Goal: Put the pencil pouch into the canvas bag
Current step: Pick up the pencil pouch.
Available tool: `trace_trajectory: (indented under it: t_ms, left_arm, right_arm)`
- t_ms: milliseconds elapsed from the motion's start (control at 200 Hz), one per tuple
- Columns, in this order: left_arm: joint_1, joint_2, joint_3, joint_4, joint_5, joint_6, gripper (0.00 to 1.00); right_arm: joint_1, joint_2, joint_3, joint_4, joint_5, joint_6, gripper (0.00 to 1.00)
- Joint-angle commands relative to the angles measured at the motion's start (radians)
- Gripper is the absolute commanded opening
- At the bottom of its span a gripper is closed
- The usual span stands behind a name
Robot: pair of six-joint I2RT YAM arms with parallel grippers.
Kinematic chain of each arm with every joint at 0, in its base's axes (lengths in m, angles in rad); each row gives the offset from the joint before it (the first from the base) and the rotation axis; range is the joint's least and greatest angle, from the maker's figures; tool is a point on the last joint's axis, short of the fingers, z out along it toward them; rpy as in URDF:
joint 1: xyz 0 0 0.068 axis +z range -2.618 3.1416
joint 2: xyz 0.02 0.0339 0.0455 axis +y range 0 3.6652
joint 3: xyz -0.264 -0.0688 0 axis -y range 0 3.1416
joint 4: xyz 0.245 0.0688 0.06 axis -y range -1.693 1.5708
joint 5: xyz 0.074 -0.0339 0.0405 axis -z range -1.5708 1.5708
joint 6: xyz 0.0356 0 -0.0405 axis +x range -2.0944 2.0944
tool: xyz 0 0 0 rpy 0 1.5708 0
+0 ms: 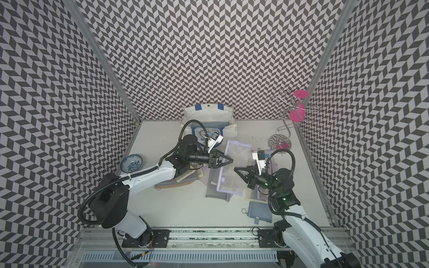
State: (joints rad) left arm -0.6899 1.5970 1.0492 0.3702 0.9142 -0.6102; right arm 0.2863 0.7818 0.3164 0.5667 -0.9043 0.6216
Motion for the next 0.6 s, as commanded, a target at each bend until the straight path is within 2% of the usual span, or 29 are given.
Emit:
trace_trajectory:
  t_ms: [0, 35, 130, 235, 295, 365, 451, 471, 596]
  left_arm:
    - [0.009, -0.008, 0.032, 0.028, 0.015, 0.006, 0.09]
    - [0.014, -0.019, 0.034, 0.006, 0.008, 0.021, 0.00]
    - [0.042, -0.057, 0.042, -0.082, -0.015, 0.078, 0.00]
    - [0.096, -0.096, 0.100, -0.273, -0.083, 0.194, 0.00]
    - [0.121, -0.107, 0.179, -0.414, -0.164, 0.310, 0.00]
    - [0.124, -0.101, 0.302, -0.562, -0.313, 0.451, 0.00]
    - [0.124, -0.069, 0.456, -0.664, -0.459, 0.579, 0.00]
    - [0.124, -0.060, 0.490, -0.681, -0.497, 0.605, 0.00]
    - [0.123, 0.007, 0.666, -0.712, -0.723, 0.774, 0.00]
  right_arm:
    - [0.009, 0.001, -0.007, 0.044, 0.008, -0.005, 0.03]
    - [0.008, 0.002, -0.005, 0.026, 0.020, -0.011, 0.09]
    - [0.009, 0.010, 0.010, -0.025, 0.065, -0.018, 0.34]
    - [0.009, 0.016, 0.050, -0.123, 0.137, -0.058, 0.71]
    - [0.009, 0.013, 0.081, -0.180, 0.187, -0.084, 0.82]
    - [0.009, 0.012, 0.110, -0.222, 0.238, -0.102, 0.91]
    - [0.009, 0.008, 0.129, -0.232, 0.286, -0.103, 0.95]
    - [0.009, 0.008, 0.131, -0.231, 0.297, -0.102, 1.00]
    - [0.008, 0.016, 0.152, -0.262, 0.360, -0.092, 0.99]
